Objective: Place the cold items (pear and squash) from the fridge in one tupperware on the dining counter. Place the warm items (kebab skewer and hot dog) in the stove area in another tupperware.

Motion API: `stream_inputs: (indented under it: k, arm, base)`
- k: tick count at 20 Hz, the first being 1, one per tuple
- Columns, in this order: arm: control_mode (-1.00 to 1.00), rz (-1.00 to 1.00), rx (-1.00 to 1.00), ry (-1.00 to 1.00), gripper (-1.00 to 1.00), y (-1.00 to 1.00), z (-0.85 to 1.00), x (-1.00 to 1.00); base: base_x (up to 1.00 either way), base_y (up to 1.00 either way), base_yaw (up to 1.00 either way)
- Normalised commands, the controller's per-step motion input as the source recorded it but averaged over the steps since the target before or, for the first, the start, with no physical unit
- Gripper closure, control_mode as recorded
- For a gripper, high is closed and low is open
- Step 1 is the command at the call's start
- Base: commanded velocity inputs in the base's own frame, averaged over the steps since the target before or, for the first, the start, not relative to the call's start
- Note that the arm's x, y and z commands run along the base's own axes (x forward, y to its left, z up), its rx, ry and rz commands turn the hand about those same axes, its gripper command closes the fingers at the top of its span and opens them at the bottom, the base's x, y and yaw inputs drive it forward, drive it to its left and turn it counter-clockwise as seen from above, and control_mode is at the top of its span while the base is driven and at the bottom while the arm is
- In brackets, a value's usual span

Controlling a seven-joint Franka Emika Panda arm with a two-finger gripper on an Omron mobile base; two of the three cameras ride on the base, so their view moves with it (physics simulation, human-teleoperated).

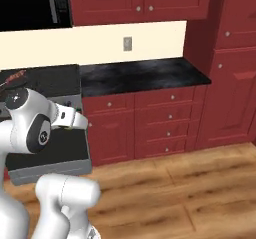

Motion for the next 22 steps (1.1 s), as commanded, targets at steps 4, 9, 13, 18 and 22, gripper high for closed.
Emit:
stream_inputs:
  k: [4,9,13,18,22]
  arm:
    - [1.00,0.00,0.00,0.00,1.00,0.00,0.00,0.00]
    - [1.00,0.00,0.00,0.00,1.00,0.00,0.00,0.00]
    - [1.00,0.00,0.00,0.00,1.00,0.00,0.00,0.00]
    - [1.00,0.00,0.00,0.00,1.00,0.00,0.00,0.00]
    - [1.00,0.00,0.00,0.00,1.00,0.00,0.00,0.00]
  base:
    - [-1.00,0.58,0.30]
    - [-1.00,0.68,0.26]
    - [-1.00,0.94,0.20]
    - [-1.00,0.92,0.16]
    - [-1.00,0.51,0.24]
